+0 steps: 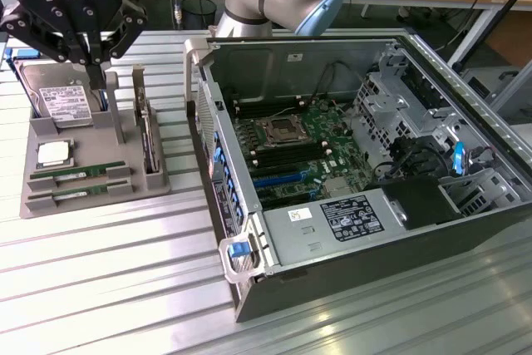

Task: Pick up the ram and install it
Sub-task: 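Pick up the ram and move it above insertion slot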

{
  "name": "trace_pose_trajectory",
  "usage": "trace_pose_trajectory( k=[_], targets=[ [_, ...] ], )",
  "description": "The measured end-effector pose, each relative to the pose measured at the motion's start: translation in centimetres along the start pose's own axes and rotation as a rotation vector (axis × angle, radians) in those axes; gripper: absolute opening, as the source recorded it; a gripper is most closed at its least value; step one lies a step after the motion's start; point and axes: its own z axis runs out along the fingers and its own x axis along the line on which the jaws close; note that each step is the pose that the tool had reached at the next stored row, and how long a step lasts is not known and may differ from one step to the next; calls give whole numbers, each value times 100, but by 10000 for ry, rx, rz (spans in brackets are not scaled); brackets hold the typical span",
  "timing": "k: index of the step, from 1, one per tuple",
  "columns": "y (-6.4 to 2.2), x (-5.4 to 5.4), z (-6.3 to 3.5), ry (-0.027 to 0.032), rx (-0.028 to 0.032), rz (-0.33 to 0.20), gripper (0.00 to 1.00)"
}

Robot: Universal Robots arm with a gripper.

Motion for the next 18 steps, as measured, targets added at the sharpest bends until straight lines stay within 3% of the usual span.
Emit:
trace_pose_trajectory(
  k=[11, 18],
  targets=[
    [0, 0, 0, 61, -11, -1344, 10],
    [0, 0, 0, 89, 1, -1924, 10]
  ],
)
